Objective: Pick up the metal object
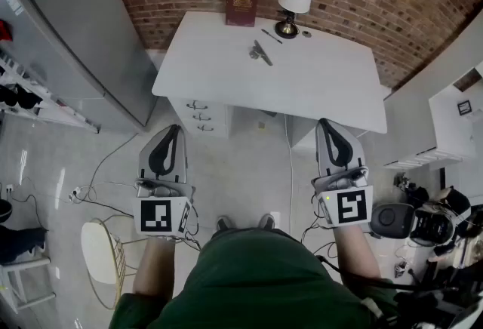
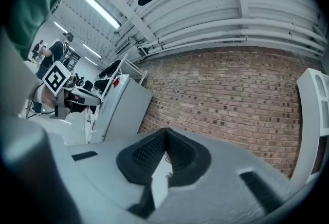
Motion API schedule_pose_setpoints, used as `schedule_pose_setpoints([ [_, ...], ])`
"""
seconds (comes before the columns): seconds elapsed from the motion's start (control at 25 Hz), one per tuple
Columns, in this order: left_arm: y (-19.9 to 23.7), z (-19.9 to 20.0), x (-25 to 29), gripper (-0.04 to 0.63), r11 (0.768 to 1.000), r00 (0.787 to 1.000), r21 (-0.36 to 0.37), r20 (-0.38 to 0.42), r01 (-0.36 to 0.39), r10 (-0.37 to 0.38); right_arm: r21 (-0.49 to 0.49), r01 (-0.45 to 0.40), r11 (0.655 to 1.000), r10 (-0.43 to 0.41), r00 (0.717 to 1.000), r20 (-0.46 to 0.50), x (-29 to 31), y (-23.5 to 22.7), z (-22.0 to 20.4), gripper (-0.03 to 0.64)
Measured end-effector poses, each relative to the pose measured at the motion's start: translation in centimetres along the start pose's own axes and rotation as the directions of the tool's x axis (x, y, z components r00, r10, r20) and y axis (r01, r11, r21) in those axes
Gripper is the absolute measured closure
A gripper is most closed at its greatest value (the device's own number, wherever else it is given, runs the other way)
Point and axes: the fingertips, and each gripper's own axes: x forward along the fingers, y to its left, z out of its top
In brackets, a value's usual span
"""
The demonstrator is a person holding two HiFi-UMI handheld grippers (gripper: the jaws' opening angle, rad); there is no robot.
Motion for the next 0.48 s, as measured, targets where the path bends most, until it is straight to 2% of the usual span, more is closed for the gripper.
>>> schedule_pose_setpoints([
  [0.12, 1.5, -0.6, -0.4, 0.581, 1.000, 1.000, 0.008, -0.010, 0.012, -0.011, -0.006, 0.018, 1.000, -0.018, 1.000, -0.002, 0.7, 1.3, 0.6, 0.615],
  [0.28, 2.3, -2.4, -0.9, 0.581, 0.997, 0.997, 0.055, -0.065, 0.052, -0.049, -0.018, 0.064, 0.998, -0.064, 0.997, -0.032, 1.5, 2.5, 0.2, 0.615],
  [0.48, 3.7, -3.1, -0.8, 0.581, 0.997, 0.994, -0.001, -0.065, 0.083, -0.083, -0.038, 0.102, 0.994, -0.104, 0.993, -0.057, 2.4, 3.2, 0.3, 0.615],
])
